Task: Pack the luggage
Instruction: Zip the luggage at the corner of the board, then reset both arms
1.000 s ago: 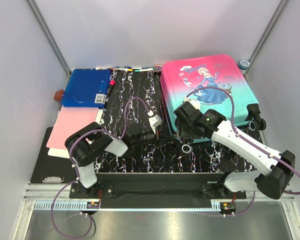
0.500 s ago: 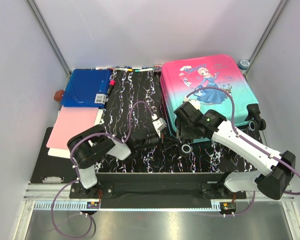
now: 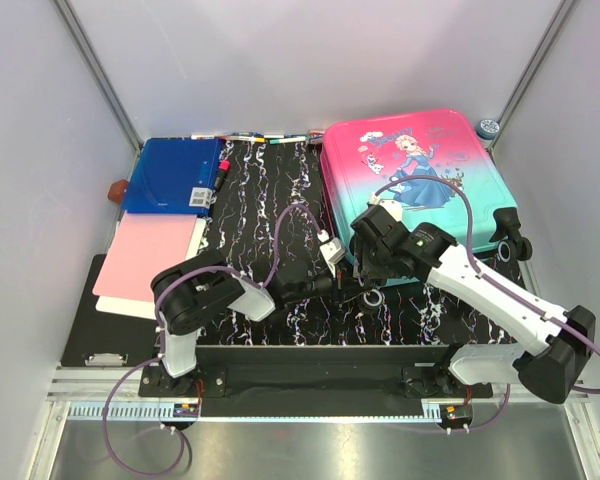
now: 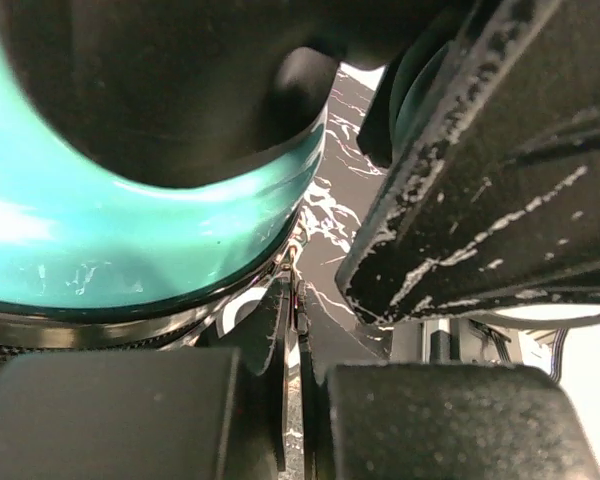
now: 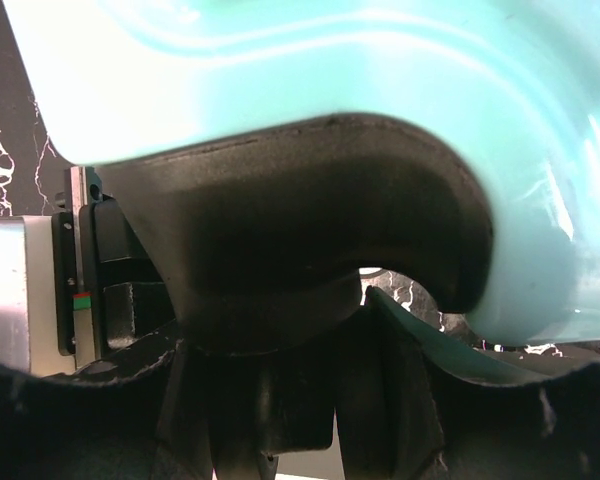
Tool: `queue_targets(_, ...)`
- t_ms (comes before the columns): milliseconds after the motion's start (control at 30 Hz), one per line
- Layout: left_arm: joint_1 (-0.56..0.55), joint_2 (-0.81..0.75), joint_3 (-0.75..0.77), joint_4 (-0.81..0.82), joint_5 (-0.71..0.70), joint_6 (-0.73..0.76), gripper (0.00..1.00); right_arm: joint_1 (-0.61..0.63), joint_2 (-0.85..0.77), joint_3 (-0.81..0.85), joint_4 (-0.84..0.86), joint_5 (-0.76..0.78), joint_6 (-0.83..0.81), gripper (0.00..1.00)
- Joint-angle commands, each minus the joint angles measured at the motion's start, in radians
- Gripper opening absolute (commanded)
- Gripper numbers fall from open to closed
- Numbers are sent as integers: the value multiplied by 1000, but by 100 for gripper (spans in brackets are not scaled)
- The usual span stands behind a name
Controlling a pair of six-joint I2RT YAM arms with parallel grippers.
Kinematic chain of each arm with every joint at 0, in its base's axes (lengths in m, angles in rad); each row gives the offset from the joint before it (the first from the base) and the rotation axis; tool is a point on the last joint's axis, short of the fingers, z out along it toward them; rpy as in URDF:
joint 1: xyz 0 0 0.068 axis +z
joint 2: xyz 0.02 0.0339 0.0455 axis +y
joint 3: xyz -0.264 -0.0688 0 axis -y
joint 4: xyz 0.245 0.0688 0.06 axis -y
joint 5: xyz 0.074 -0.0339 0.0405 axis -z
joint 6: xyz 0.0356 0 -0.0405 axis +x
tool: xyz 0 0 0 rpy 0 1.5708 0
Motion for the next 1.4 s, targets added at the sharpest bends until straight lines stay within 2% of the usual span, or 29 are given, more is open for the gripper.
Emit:
queue_targets(0,-53,-25,31,181,26,-12,5,-4,-59,23,159,20,48,1)
queue_targets(100,-48,-64,3,115,0,-3,21,-2,-72,20,159,28,49,10)
queue_targets(200,-40,-109,-18,19,-33,7,39,-2,-92,14,159,42,41,35)
queue_targets(233,-37,-133,-29,-3,-47,11,55,-2,-103,12,158,42,37,51)
queue_targets(300,-31,-158,-68,-50,-84,14,69,-2,-121,5,156,43,35,64)
queue_targets(333,-27,-186,-83,-64,-93,14,76,-2,-140,-1,154,46,35,75)
queue_targets(433,-8,-242,-137,-142,-133,2,83,-4,-172,-5,135,66,29,99)
queue_targets(533,12,-293,-175,-251,-165,-4,88,-2,-201,2,102,92,26,100)
queue_targets(667,29,-359,-158,-537,-225,28,90,-4,-240,15,58,175,21,100)
queue_targets(767,29,-448,-146,-737,-354,57,92,-9,-263,40,13,239,3,100)
queue_targets(833,32,-527,-141,-838,-495,59,99,-30,-267,58,3,238,-38,100)
queue_targets(967,41,-601,-18,-1192,-662,97,99,-105,-244,83,6,247,-98,100)
queue_targets(1067,42,-620,67,-1348,-762,139,99,-156,-227,109,19,255,-140,99)
queue_targets(1200,47,-729,92,-1388,-811,146,99,-273,-237,127,76,234,-208,100)
queue_targets(1367,53,-844,176,-1468,-906,160,99,-409,-246,106,150,135,-248,100)
